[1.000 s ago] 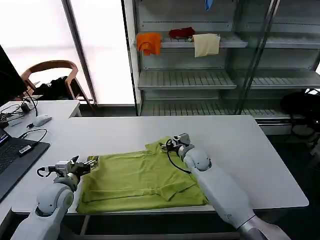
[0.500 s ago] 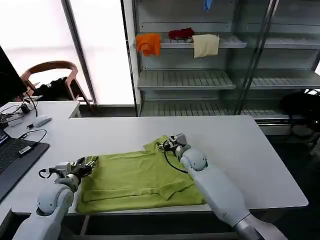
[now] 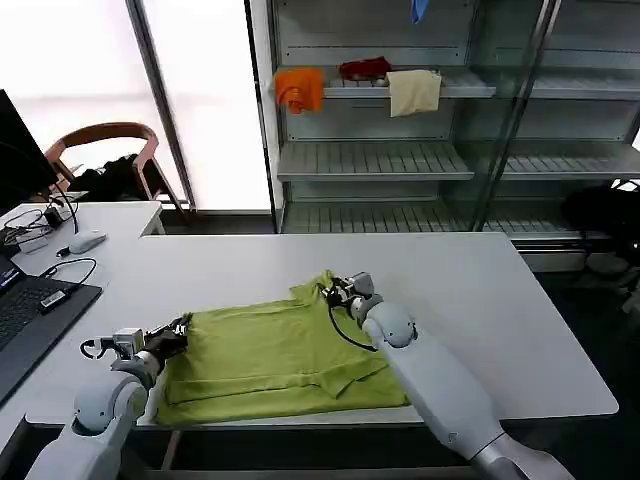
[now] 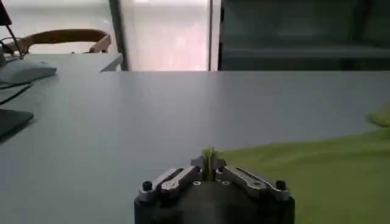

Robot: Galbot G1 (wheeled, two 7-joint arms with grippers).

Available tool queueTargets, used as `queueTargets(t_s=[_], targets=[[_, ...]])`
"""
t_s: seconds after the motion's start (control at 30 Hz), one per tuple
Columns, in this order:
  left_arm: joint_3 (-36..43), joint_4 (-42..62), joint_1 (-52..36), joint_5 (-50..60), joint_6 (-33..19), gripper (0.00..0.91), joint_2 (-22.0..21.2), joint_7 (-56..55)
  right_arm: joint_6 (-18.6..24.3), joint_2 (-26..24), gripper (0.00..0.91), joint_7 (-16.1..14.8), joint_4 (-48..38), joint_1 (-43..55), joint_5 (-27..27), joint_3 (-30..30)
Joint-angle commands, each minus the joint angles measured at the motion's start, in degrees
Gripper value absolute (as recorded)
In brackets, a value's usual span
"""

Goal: Fold and organize the clothes.

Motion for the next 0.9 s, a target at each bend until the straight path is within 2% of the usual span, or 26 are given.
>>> queueTargets(t_s=[0.03, 0.17, 0.3, 0.6, 0.9], targets=[[0.08, -0.37, 0.08, 0.67, -0.89, 0.000, 0.09, 0.79, -0.18, -0.09, 0.000, -0.33, 1.52, -0.23, -0.04, -0.16], [0.00, -0.56, 0.08, -1.10, -6.64, 0.000, 0.44, 1.32, 0.71, -0.34, 0.000, 0.40, 3.99, -0.19, 0.39, -0.47], [-0.12, -1.24, -0.09, -2.15, -8.50, 0.000, 0.74, 0.75, 2.12, -0.99, 0.000, 1.45, 7.24, -0.14, 0.65, -1.38], [-1.21, -4.37, 1.40, -2.42, -11.13, 0.000, 2.65, -0.05, 4.46, -3.86, 0.000, 4.02, 15.01, -0.92, 3.99, -1.49], [-2.77, -10.82, 7.11, -1.98, -12.77, 0.010, 4.44, -0.93, 4.88, -9.65, 0.000, 6.33, 25.12, -8.05, 7.67, 0.33]])
